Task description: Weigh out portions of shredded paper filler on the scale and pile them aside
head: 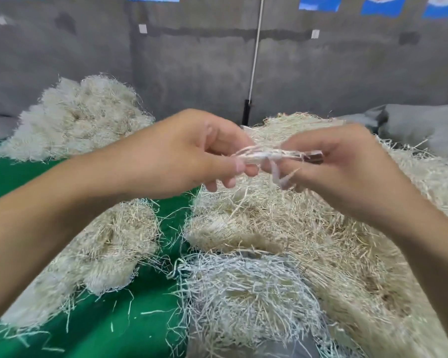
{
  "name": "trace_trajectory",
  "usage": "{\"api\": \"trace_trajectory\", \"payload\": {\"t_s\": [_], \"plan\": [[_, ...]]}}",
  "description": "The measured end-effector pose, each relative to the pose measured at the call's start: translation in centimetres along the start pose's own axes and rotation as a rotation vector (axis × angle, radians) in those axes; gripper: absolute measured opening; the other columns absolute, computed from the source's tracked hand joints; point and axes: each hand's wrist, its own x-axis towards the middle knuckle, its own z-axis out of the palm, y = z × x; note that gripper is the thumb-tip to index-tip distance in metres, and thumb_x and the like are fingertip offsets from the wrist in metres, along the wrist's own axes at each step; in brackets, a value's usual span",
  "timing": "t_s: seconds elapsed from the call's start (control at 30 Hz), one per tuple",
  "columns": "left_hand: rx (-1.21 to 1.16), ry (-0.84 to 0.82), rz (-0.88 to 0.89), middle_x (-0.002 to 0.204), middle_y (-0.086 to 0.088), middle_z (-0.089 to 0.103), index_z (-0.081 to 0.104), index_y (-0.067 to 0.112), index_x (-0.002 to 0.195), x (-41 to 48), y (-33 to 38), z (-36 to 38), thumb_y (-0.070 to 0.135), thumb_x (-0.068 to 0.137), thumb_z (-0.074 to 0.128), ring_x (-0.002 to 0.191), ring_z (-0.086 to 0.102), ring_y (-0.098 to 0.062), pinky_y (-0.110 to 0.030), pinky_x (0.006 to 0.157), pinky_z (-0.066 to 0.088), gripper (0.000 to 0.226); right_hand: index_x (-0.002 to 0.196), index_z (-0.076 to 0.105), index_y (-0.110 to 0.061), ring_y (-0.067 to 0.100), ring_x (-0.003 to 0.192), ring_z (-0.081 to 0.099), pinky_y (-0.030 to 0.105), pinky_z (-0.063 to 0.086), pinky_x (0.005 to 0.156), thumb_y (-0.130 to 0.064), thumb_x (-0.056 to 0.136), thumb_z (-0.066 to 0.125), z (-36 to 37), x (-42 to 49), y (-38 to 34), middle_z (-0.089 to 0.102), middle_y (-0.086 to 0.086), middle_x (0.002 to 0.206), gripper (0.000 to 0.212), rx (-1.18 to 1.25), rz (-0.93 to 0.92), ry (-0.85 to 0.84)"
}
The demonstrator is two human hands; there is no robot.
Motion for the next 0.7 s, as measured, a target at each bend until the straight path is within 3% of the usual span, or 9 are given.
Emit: {"api": "trace_trajectory", "payload": {"t_s": [0.07,0.13,0.2,0.27,0.43,0.53,0.6,0.7], "plan": [[-0.049,0.045,-0.005,0.081,0.006,0.076,0.078,0.024,0.093,-1.0,-0.3,0.5,0.015,0.082,0.073,0.070,0.069,-0.017,-0.029,0.060,0.055,0.015,0.075,0.078,-0.027,0.017,0.048,0.051,0.022,0.035,0.040,-0.043,0.077,0.070,-0.1,-1.7,0.6,0.068,0.001,0.064,0.018,0.094,0.037,-0.084],[-0.094,0.074,-0.001,0.078,0.006,0.076,0.079,0.032,0.089,-2.0,-0.7,1.5,0.019,0.075,0.078,0.072,0.069,-0.023,-0.027,0.061,0.054,0.019,0.076,0.078,-0.029,0.009,0.051,0.051,0.014,0.036,0.046,-0.043,0.075,0.071,0.2,-3.2,1.0,0.068,0.001,0.069,0.016,0.180,0.077,-0.171],[-0.139,0.116,0.016,0.078,0.012,0.076,0.078,0.037,0.088,-2.9,-0.9,2.8,0.023,0.070,0.080,0.069,0.071,-0.010,-0.014,0.064,0.052,0.023,0.077,0.079,-0.030,0.008,0.061,0.058,0.013,0.041,0.055,-0.042,0.075,0.073,0.6,-4.2,1.5,0.069,-0.002,0.076,0.014,0.196,0.110,-0.195],[-0.200,0.154,0.018,0.084,0.016,0.076,0.078,0.034,0.091,-3.4,-1.5,3.7,0.022,0.068,0.079,0.077,0.072,0.000,-0.007,0.065,0.050,0.026,0.076,0.078,-0.030,0.012,0.069,0.061,0.018,0.045,0.062,-0.044,0.075,0.074,0.9,-4.9,1.9,0.068,-0.003,0.080,0.015,0.171,0.146,-0.179],[-0.454,0.188,-0.057,0.100,0.006,0.076,0.077,0.032,0.091,-4.2,-3.8,2.5,0.029,0.062,0.077,0.094,0.073,-0.012,-0.016,0.075,0.055,0.029,0.074,0.077,-0.030,0.010,0.078,0.063,0.013,0.046,0.072,-0.044,0.076,0.073,1.0,-6.5,2.7,0.066,-0.006,0.084,0.015,0.123,0.210,-0.254],[-0.013,0.167,-0.104,0.102,0.030,0.070,0.071,0.051,0.097,-5.0,-4.7,3.4,0.055,0.072,0.069,0.090,0.070,0.000,-0.016,0.069,0.057,0.025,0.087,0.074,-0.040,0.001,0.094,0.060,0.014,0.042,0.082,-0.055,0.078,0.068,2.2,-7.4,3.0,0.064,-0.018,0.091,0.019,-0.054,0.245,-0.373],[0.180,0.071,-0.133,0.117,0.045,0.056,0.062,0.062,0.106,-5.4,-4.9,4.7,0.073,0.079,0.052,0.087,0.072,-0.008,-0.026,0.069,0.060,0.030,0.110,0.066,-0.045,-0.014,0.111,0.046,0.011,0.037,0.091,-0.067,0.074,0.061,2.5,-7.5,3.2,0.057,-0.033,0.105,0.043,-0.228,0.276,-0.478],[0.234,-0.049,-0.147,0.125,0.049,0.045,0.055,0.065,0.114,-5.1,-5.3,5.6,0.065,0.087,0.040,0.075,0.064,0.015,-0.008,0.064,0.050,0.030,0.137,0.038,-0.057,-0.028,0.122,0.025,0.009,0.027,0.102,-0.085,0.064,0.055,0.9,-7.2,3.3,0.031,-0.050,0.125,0.080,-0.311,0.343,-0.694]]}}
